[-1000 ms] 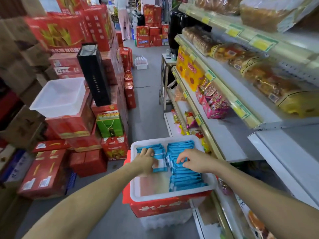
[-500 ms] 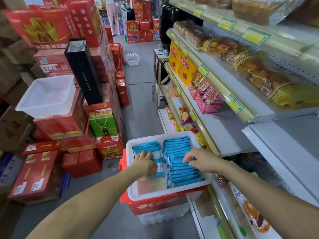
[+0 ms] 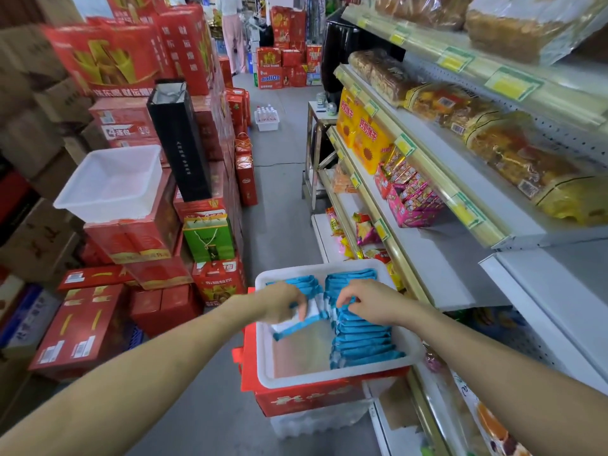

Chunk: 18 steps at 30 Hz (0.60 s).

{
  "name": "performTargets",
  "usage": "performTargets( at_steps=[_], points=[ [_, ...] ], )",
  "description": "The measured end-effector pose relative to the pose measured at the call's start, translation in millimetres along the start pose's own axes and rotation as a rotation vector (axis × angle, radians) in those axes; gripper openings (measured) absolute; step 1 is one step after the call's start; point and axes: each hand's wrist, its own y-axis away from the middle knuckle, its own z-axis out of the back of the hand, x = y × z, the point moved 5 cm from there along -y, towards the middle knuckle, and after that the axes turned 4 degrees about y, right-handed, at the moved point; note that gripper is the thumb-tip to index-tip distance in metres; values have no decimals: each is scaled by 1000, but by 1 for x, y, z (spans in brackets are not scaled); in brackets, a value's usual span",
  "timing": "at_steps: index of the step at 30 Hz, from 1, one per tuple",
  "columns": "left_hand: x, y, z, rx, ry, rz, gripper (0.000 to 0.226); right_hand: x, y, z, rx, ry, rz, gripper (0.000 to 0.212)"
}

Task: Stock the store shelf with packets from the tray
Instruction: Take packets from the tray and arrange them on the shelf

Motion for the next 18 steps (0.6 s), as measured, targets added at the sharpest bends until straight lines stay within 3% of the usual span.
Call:
performTargets(
  at_steps=[8,13,18],
  points=[
    [35,53,107,-100,17,-22,39,66,-60,-5,-67,171,152,34],
    [64,78,128,-133,-29,36,38,81,-82,-30,21,280,136,33],
    [82,90,121,-126,-11,65,35,83,-88,-37,-72,348,173,24]
  ],
)
